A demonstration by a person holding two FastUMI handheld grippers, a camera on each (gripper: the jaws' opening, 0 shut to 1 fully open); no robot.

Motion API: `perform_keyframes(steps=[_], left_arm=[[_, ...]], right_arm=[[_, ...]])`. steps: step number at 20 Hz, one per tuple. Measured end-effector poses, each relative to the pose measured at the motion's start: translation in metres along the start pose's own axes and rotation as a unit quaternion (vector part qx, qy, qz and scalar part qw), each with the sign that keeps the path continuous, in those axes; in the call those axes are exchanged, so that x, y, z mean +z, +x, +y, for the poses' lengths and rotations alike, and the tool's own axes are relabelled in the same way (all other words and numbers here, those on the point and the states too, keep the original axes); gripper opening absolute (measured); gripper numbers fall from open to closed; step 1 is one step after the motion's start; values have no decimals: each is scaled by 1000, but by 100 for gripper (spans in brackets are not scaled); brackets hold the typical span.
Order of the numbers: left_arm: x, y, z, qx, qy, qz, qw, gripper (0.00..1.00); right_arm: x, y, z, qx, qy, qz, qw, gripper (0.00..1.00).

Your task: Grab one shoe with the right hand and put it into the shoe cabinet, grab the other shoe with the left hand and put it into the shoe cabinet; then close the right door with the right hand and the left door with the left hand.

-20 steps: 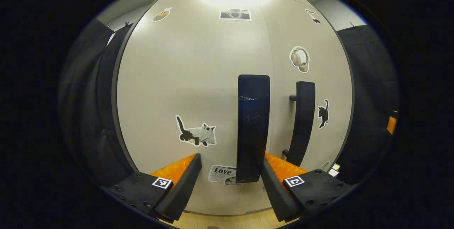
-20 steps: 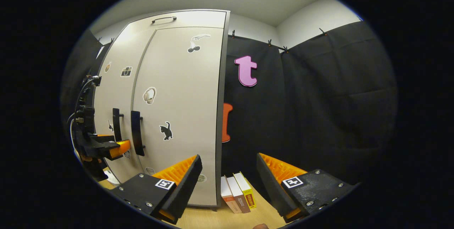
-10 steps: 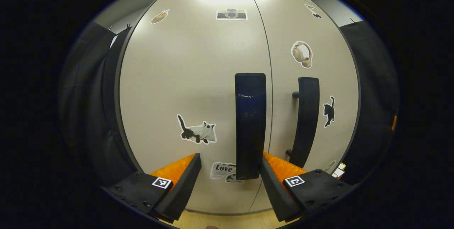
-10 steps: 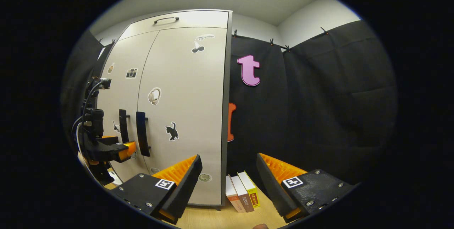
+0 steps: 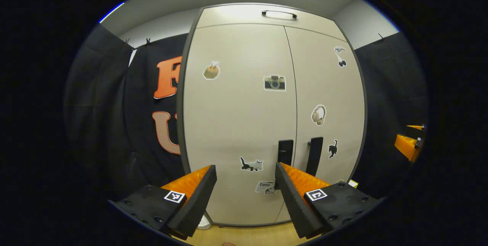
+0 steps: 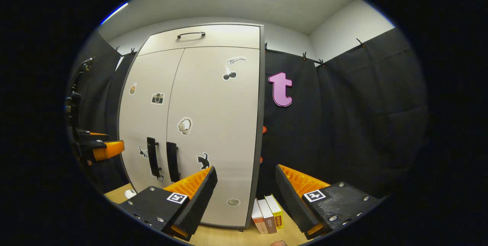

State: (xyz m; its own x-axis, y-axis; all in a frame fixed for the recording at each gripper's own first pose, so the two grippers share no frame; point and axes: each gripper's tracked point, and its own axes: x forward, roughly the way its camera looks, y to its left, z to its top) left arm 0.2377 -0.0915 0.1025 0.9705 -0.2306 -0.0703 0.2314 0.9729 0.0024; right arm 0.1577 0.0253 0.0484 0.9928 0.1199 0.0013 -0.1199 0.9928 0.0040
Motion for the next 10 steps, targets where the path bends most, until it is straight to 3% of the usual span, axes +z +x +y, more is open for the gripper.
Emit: perform_keyframes(steps=[4,10], left_arm=[[56,-50,67,45,9,-45,998,97],[98,-120,154,90,-13,-80,993,98]], right_arm=[[22,-11,9,17,3,-5,1000,95],[51,-23,17,25,-8,-24,999,95]])
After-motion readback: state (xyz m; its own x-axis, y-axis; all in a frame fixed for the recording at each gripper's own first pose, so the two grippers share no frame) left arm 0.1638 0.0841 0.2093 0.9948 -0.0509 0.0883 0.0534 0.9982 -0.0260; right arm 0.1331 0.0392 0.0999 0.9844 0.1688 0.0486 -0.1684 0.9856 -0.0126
